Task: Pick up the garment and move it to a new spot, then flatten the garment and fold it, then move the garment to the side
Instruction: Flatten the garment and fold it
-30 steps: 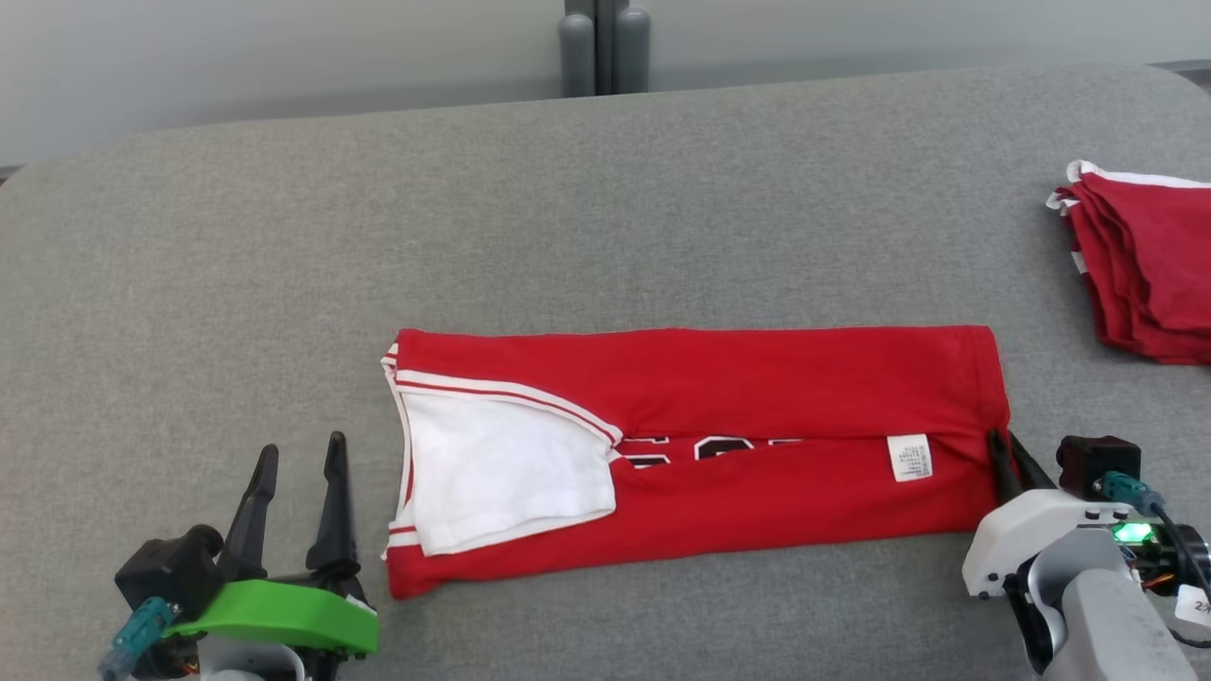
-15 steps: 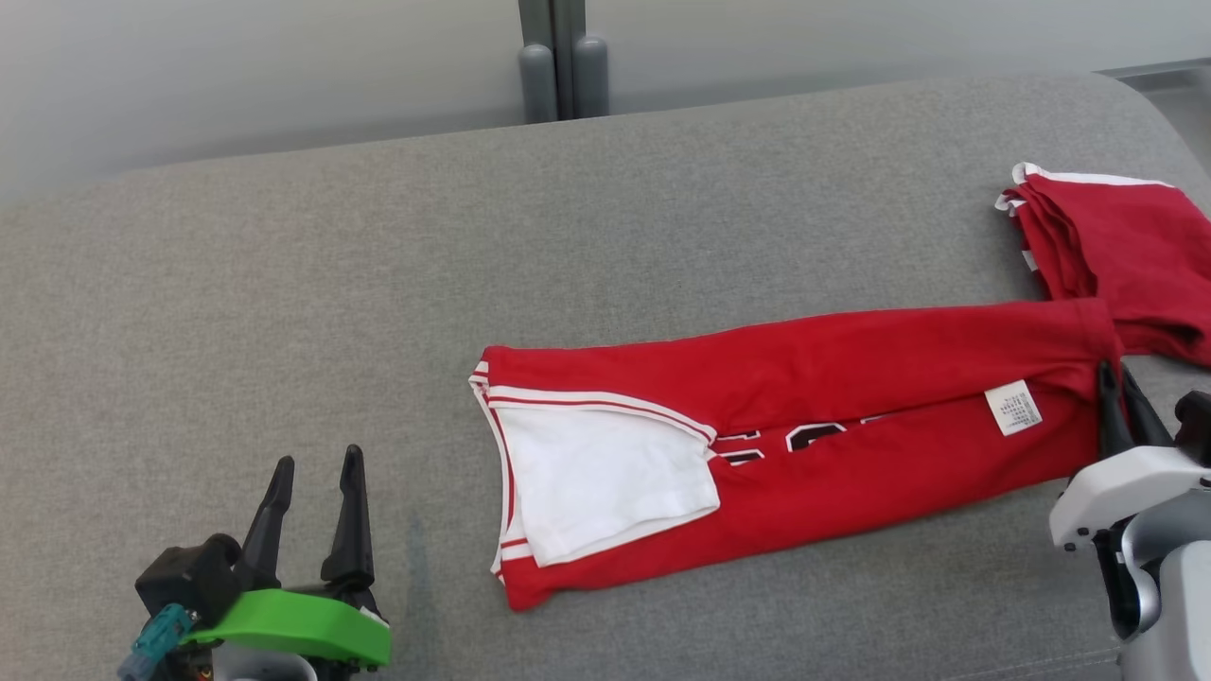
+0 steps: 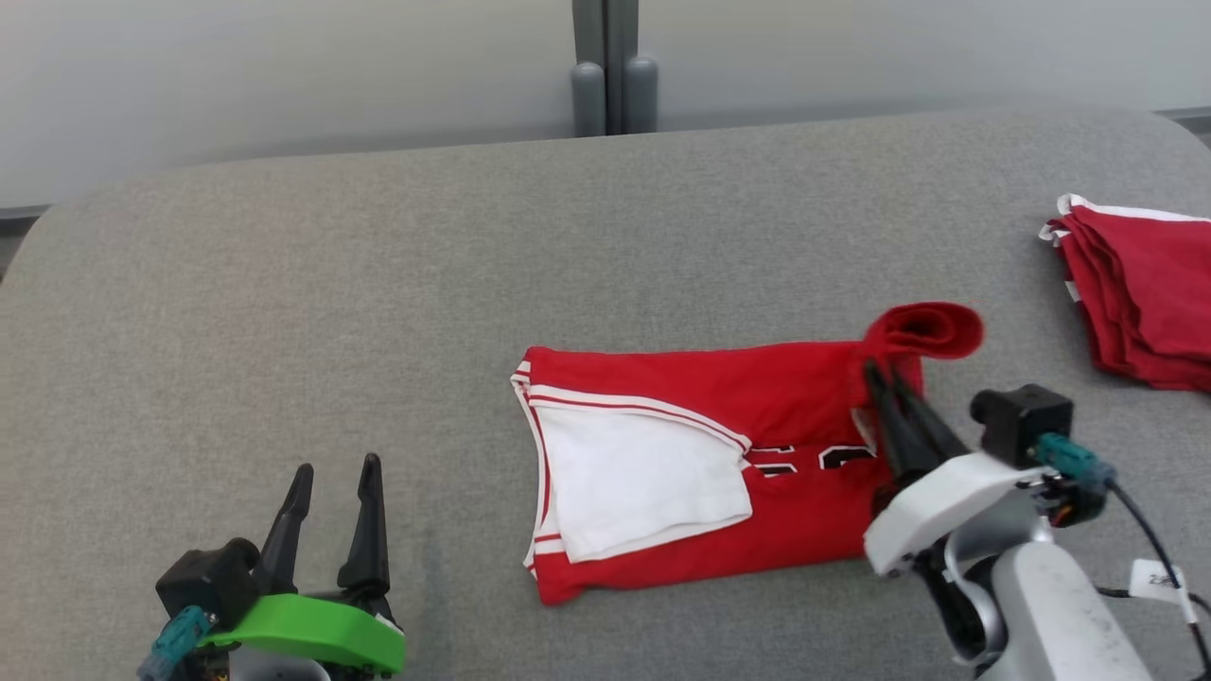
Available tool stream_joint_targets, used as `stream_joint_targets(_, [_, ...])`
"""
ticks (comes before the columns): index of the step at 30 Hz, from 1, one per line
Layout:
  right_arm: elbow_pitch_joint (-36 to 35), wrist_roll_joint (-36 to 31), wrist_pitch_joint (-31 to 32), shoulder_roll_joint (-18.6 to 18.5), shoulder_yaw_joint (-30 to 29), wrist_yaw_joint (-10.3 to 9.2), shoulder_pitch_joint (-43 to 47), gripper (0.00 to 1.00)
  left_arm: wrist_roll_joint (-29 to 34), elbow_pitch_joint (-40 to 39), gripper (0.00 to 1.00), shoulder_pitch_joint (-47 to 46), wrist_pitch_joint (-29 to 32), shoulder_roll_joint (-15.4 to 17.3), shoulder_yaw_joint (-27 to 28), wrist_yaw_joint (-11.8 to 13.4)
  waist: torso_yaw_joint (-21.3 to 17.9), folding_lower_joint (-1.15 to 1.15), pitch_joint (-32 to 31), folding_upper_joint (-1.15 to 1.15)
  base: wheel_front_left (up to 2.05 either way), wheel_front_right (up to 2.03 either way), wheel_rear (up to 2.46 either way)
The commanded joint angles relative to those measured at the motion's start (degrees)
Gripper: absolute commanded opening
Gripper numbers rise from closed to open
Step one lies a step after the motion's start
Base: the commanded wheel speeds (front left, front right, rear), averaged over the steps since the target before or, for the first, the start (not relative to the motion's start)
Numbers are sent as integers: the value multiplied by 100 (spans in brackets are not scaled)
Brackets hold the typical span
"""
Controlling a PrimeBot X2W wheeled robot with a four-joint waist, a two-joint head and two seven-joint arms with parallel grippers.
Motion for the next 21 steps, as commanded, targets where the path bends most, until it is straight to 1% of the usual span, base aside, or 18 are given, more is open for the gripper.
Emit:
stream_joint_targets(1, [2, 227, -42, 1, 250, -9, 78, 0, 41, 13, 100, -9, -18, -16, 4, -42, 121, 0, -7, 0, 0, 0, 0])
stream_joint_targets(7, [235, 974, -214, -7, 1499, -8, -204, 0, 50, 28, 100, -92, -17, -55, -15, -44, 346, 0, 71, 0, 0, 0, 0])
stream_joint_targets(11, [521, 1328, -310, -8, 2119, -8, -458, 0, 45, 45, 100, -174, -17, -83, -41, -57, 488, 0, 155, 0, 0, 0, 0])
stream_joint_targets(15, [904, 1480, -408, -5, 2479, -8, -775, 0, 44, 68, 100, -242, -17, -101, -69, -71, 602, 0, 238, 0, 0, 0, 0])
stream_joint_targets(21, [1533, 1653, -522, -4, 2821, -8, -1238, 0, 50, 98, 100, -334, -18, -134, -70, -85, 711, 0, 347, 0, 0, 0, 0])
